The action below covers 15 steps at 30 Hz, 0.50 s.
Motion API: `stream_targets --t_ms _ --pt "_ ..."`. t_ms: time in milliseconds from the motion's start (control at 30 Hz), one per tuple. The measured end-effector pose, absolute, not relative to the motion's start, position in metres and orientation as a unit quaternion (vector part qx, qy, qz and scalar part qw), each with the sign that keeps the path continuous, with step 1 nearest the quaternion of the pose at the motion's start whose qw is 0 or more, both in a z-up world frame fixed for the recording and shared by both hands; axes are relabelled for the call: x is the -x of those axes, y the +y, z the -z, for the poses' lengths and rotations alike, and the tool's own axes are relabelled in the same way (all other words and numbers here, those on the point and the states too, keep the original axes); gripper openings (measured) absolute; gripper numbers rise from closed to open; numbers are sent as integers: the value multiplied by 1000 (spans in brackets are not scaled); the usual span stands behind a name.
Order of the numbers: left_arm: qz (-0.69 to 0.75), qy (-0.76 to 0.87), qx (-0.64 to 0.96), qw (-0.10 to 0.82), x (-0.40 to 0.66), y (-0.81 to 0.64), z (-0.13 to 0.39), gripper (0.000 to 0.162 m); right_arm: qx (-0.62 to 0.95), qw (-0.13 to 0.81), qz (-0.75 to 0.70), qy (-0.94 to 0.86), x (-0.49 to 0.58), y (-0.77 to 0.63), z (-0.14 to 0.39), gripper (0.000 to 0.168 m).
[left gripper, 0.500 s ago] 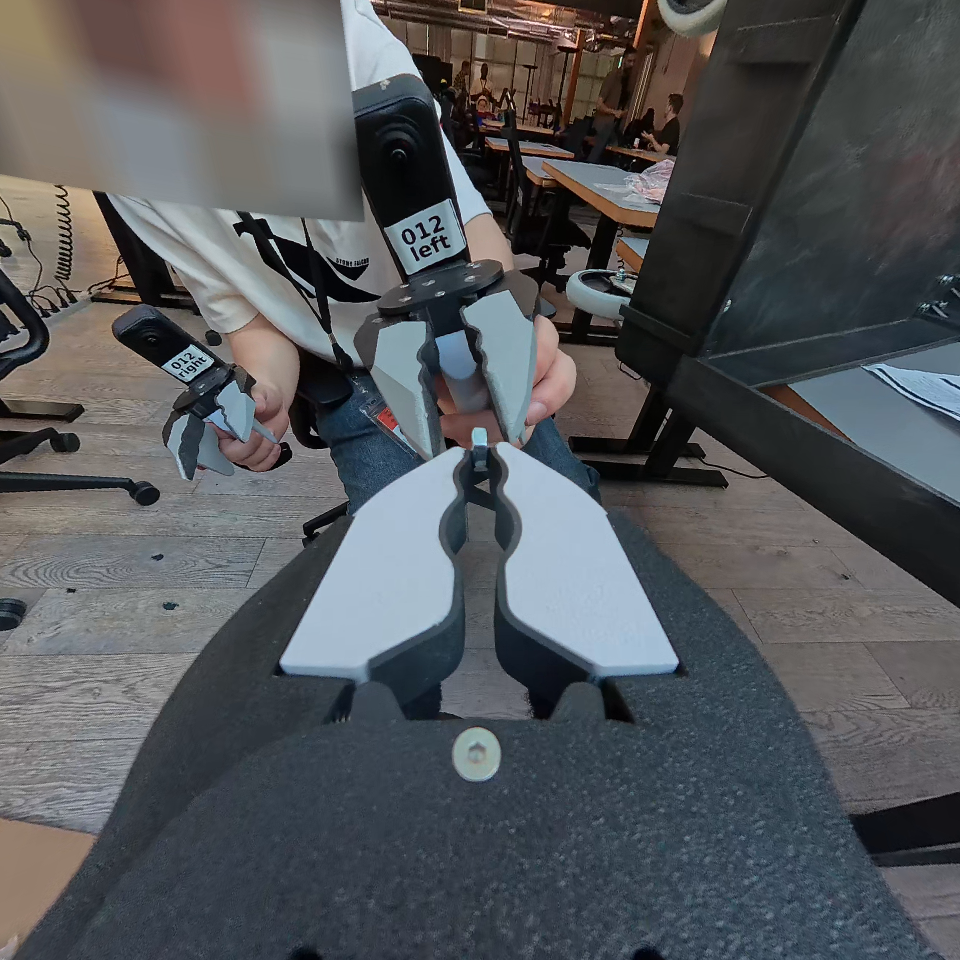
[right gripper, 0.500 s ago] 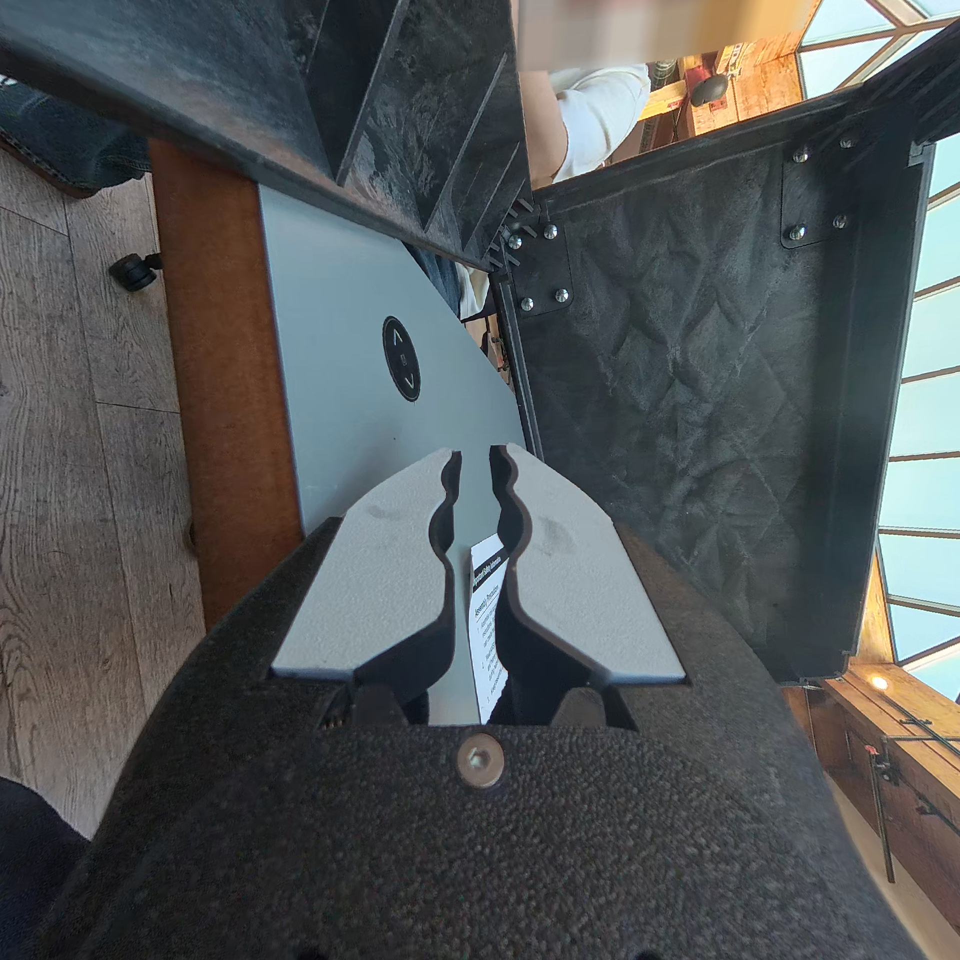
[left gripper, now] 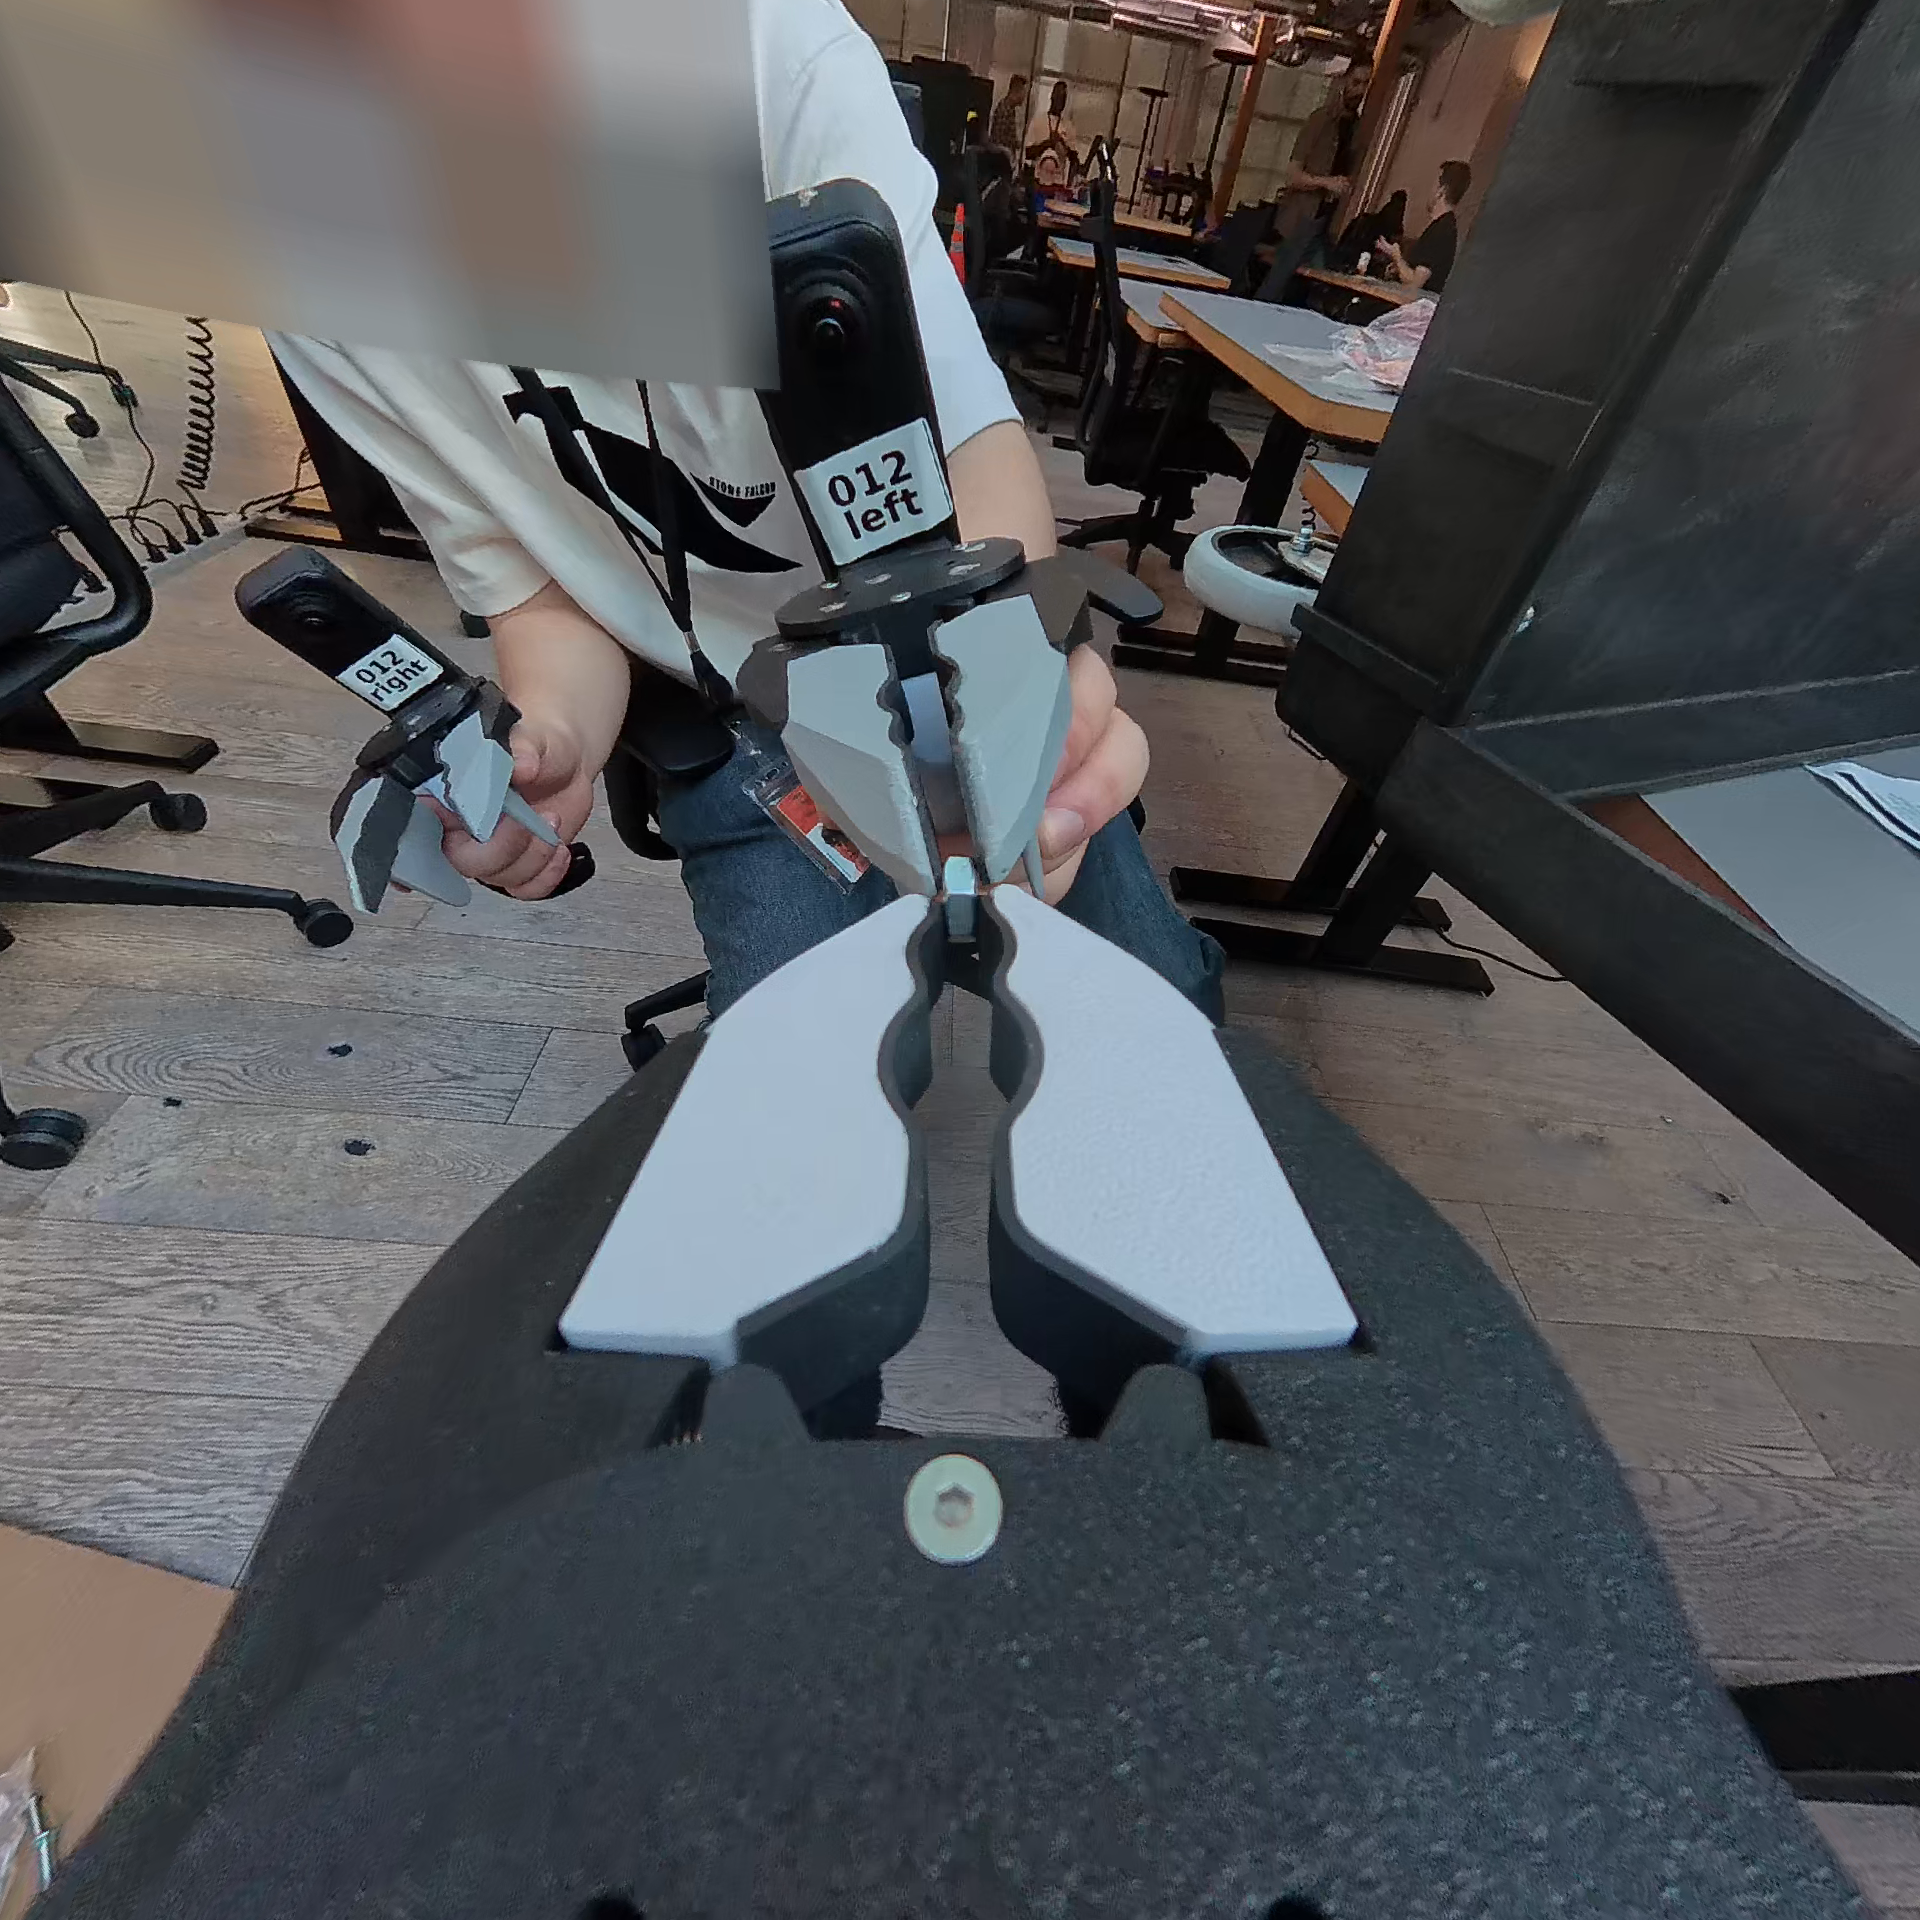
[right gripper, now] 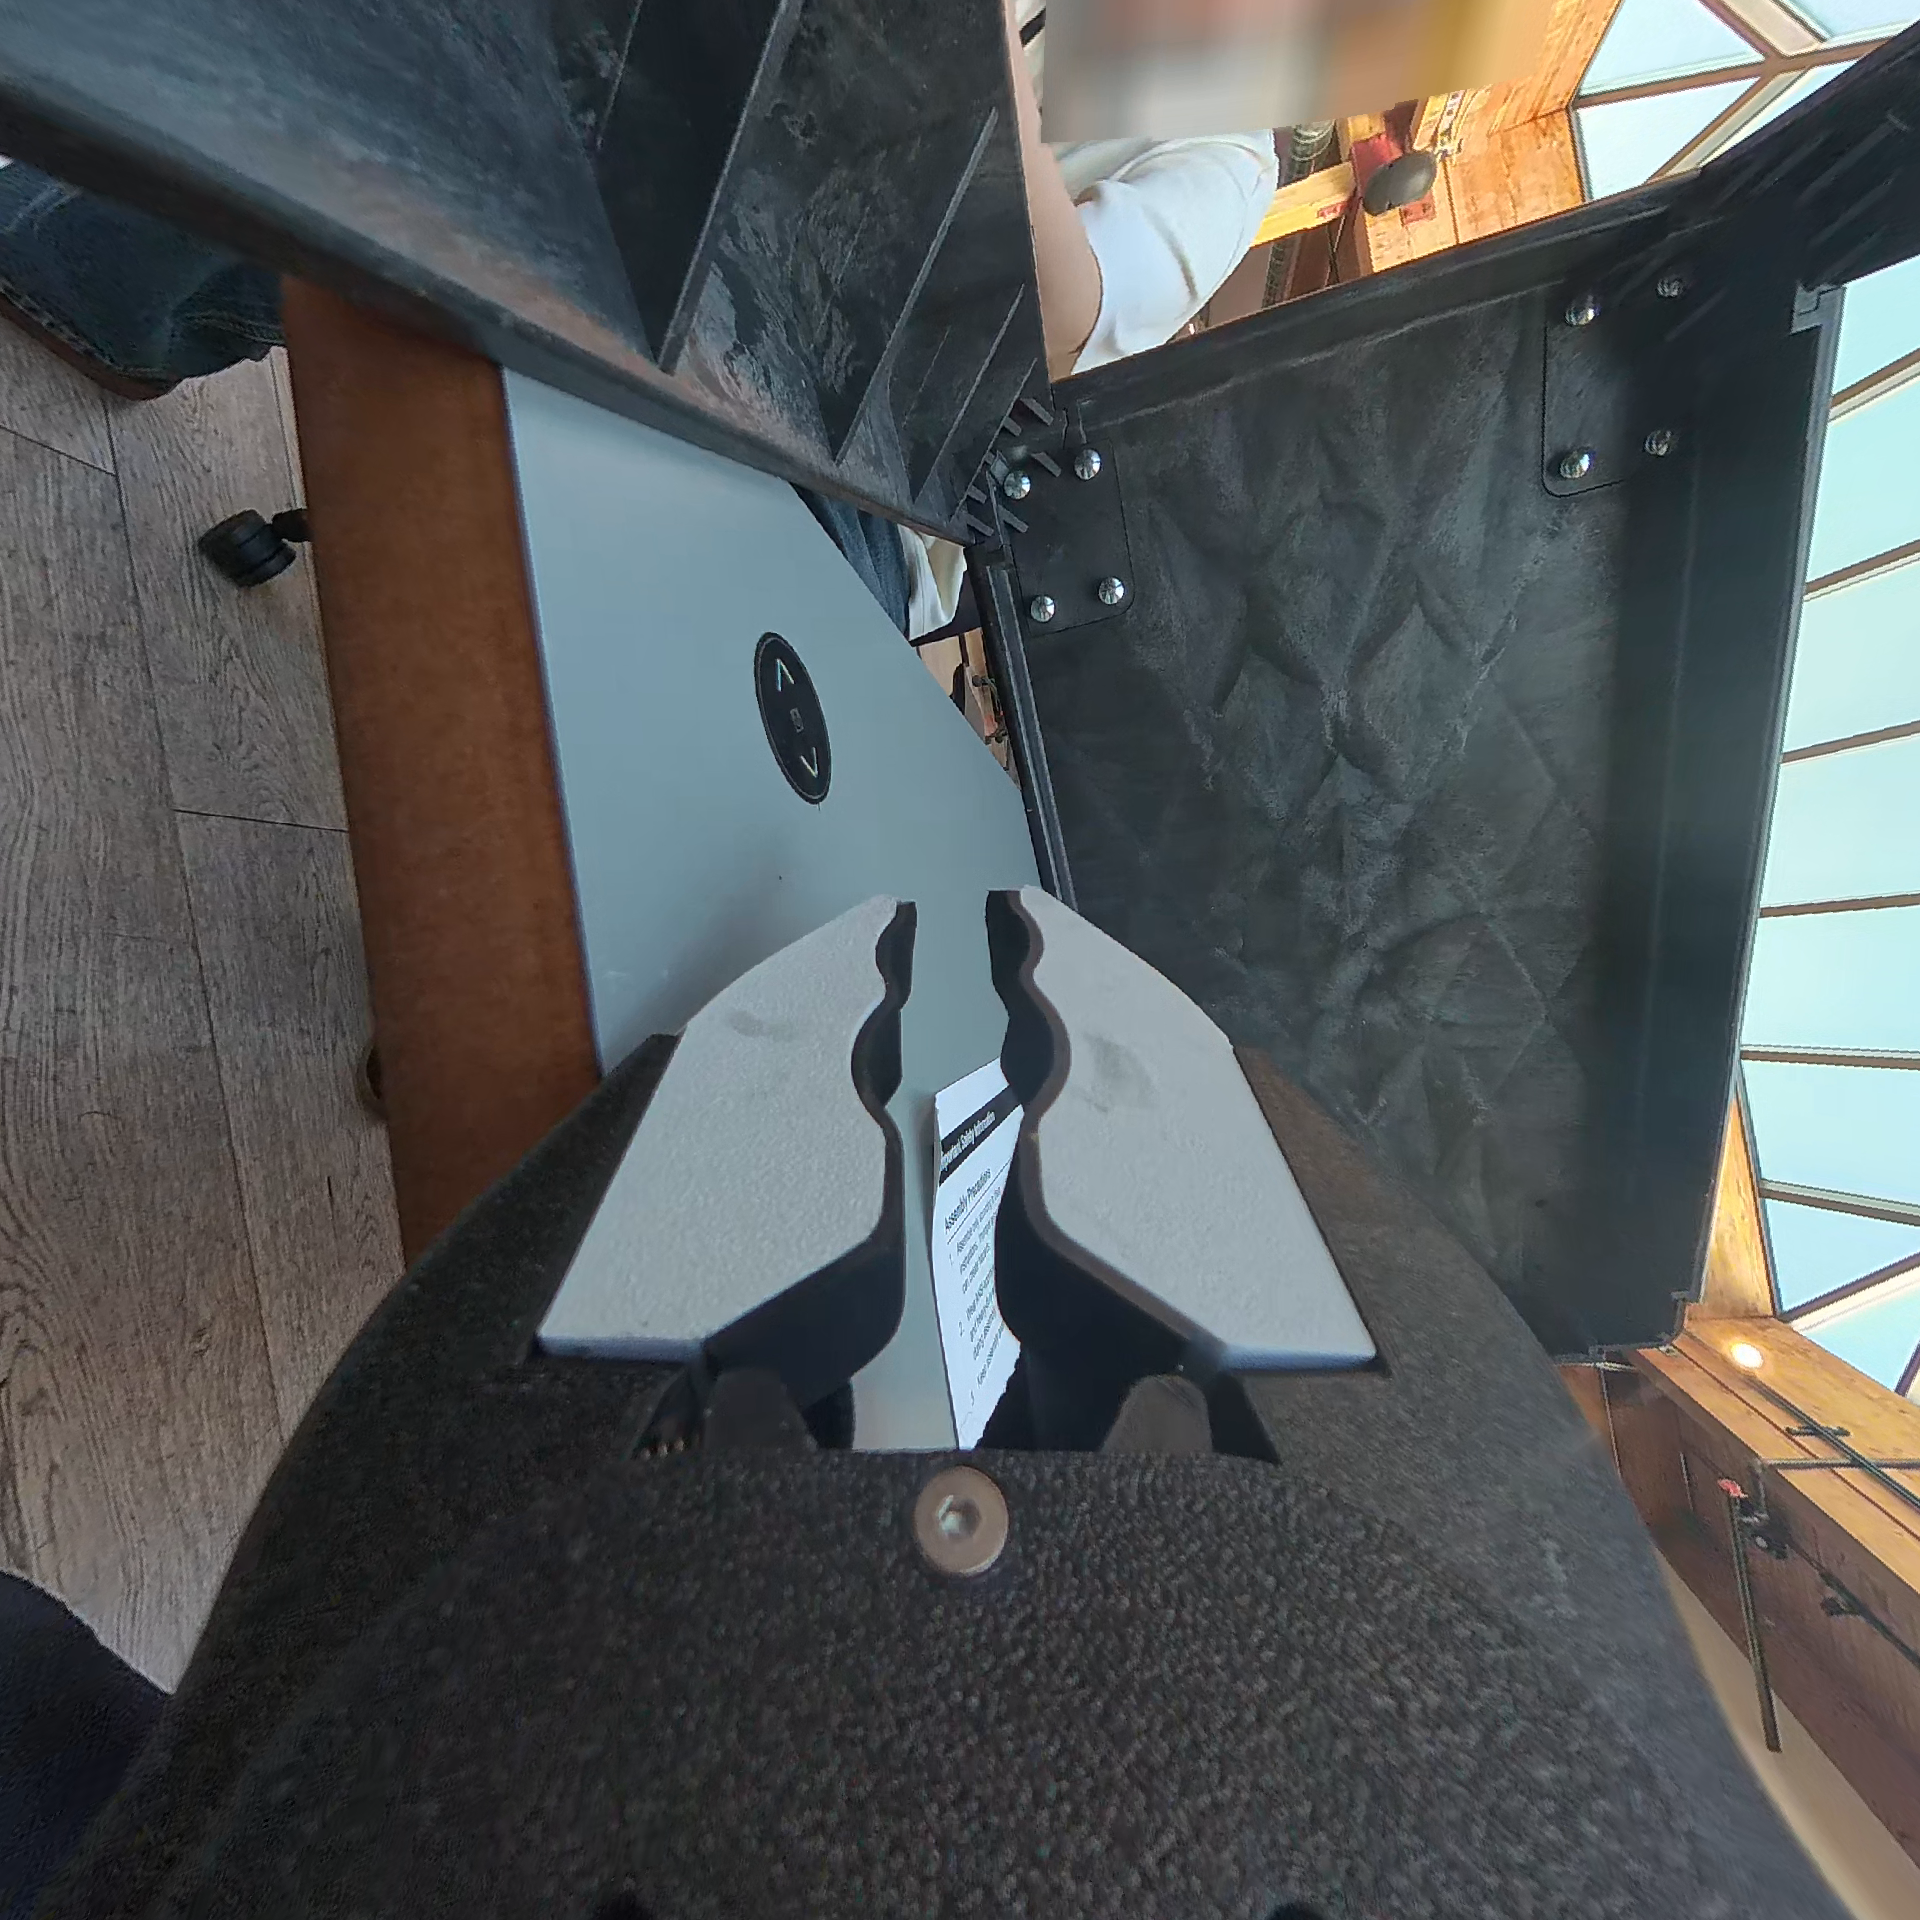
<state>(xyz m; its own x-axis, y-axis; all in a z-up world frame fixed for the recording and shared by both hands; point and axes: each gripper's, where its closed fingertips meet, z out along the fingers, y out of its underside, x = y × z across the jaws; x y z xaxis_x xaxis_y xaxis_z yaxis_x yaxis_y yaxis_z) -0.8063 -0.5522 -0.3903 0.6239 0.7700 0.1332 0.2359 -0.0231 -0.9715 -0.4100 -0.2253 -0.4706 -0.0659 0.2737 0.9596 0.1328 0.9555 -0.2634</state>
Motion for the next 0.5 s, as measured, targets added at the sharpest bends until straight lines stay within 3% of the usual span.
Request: stream_targets --t_ms 333,500 --pt "-240 -377 660 604 813 -543 381 3 140 671 -53 -726 410 -224 470 15" --pt "-247 -369 651 615 805 -540 378 16 140 673 -53 -724 409 -224 468 16"
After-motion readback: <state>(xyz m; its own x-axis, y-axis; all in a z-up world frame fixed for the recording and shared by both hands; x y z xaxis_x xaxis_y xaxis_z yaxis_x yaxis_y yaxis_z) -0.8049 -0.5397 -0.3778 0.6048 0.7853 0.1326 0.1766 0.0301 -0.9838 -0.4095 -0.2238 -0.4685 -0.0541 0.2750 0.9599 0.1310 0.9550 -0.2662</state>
